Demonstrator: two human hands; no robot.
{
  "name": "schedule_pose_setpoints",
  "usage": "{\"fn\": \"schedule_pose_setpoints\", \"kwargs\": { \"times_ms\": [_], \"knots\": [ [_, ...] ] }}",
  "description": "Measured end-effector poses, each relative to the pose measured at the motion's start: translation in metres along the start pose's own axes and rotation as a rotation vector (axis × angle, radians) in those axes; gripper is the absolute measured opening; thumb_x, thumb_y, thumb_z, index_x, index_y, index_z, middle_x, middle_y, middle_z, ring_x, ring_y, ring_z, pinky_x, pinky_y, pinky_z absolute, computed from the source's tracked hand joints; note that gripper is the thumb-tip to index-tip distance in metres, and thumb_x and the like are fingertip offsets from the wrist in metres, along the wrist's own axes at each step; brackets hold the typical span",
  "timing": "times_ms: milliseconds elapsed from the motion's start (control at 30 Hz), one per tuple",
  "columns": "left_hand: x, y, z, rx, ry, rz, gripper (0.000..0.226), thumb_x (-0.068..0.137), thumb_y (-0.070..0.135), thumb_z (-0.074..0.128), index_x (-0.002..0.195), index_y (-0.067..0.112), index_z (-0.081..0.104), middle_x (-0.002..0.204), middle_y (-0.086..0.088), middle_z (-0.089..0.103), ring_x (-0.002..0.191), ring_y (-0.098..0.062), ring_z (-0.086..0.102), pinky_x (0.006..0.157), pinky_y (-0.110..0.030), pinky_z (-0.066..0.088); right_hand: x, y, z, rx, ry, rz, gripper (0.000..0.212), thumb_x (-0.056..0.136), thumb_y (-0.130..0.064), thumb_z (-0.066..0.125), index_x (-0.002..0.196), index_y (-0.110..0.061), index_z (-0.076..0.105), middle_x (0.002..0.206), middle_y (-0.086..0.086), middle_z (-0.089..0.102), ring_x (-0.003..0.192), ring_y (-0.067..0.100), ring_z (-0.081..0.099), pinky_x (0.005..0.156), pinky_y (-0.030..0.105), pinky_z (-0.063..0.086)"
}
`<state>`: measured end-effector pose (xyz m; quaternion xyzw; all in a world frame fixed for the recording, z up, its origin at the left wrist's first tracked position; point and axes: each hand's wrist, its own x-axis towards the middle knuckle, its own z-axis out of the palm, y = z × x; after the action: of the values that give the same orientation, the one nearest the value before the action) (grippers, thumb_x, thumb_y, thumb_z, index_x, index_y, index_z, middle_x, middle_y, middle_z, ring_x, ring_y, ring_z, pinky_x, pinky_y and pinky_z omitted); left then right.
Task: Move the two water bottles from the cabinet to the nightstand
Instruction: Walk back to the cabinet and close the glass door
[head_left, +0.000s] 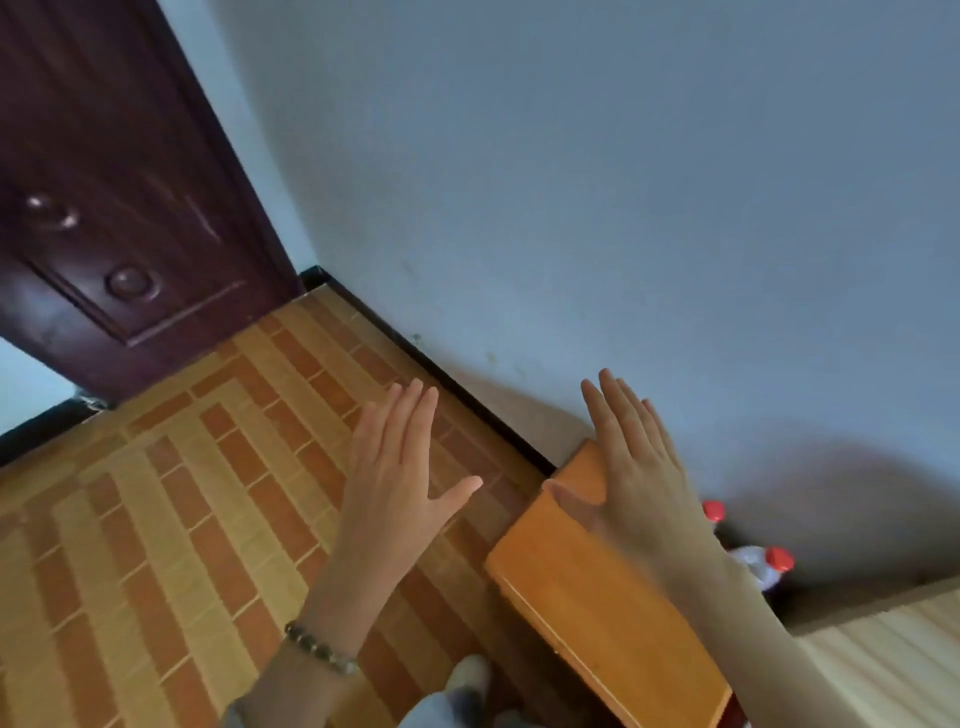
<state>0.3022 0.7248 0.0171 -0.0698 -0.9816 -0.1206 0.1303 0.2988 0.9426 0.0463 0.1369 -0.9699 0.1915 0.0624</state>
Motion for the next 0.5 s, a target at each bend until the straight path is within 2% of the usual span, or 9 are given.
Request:
{"fn": "schedule_pose_setpoints", "kwargs": {
  "times_ms": [133,200,267,400,500],
  "knots": [
    [-0.036,-0.039,-0.026,0.062,0.038,-0.188,0.09,0.074,0.064,0.053,0.142,0.012,0.023,0.149,-0.009,0.031,0.139,-0.022,0.019,0.112,-0.041,0.012,0.027,-0.044,0.023,0.011,-0.079,-0.204,0.085,0.082,-0.062,0.045,0.144,-0.024,0.0,0.15,-0.002,-0.004,0.139,0.017,-0.005,0.11,0.037,-0.004],
    [-0.053,-0.059,-0.04,0.097,0.069,-0.301,0.089,0.075,0.066,0.047,0.142,0.014,0.022,0.148,-0.008,0.032,0.139,-0.021,0.02,0.111,-0.041,0.008,0.039,-0.075,0.032,0.048,-0.113,-0.297,0.084,0.084,-0.059,0.048,0.143,-0.027,-0.003,0.146,-0.008,-0.013,0.132,0.009,-0.018,0.104,0.03,-0.015],
    [-0.071,-0.08,-0.054,0.13,0.1,-0.416,0.089,0.073,0.067,0.045,0.141,0.014,0.022,0.146,-0.009,0.035,0.137,-0.022,0.023,0.111,-0.042,0.009,0.049,-0.109,0.041,0.086,-0.155,-0.385,0.085,0.084,-0.057,0.05,0.14,-0.03,-0.007,0.141,-0.013,-0.017,0.126,0.004,-0.023,0.1,0.026,-0.02],
    [-0.11,-0.129,-0.077,0.181,0.151,-0.616,0.09,0.074,0.066,0.048,0.142,0.016,0.018,0.148,-0.007,0.03,0.139,-0.02,0.018,0.112,-0.04,0.01,0.067,-0.177,0.066,0.118,-0.189,-0.568,0.085,0.08,-0.058,0.053,0.142,-0.027,0.003,0.146,-0.008,-0.005,0.133,0.011,-0.007,0.108,0.039,-0.003],
    [-0.135,-0.171,-0.101,0.223,0.213,-0.732,0.091,0.072,0.067,0.044,0.142,0.013,0.021,0.148,-0.007,0.032,0.138,-0.019,0.017,0.11,-0.04,0.009,0.084,-0.237,0.092,0.106,-0.251,-0.68,0.088,0.076,-0.069,0.04,0.144,-0.024,0.008,0.154,-0.001,0.006,0.14,0.016,0.001,0.113,0.048,0.013]
  ]
}}
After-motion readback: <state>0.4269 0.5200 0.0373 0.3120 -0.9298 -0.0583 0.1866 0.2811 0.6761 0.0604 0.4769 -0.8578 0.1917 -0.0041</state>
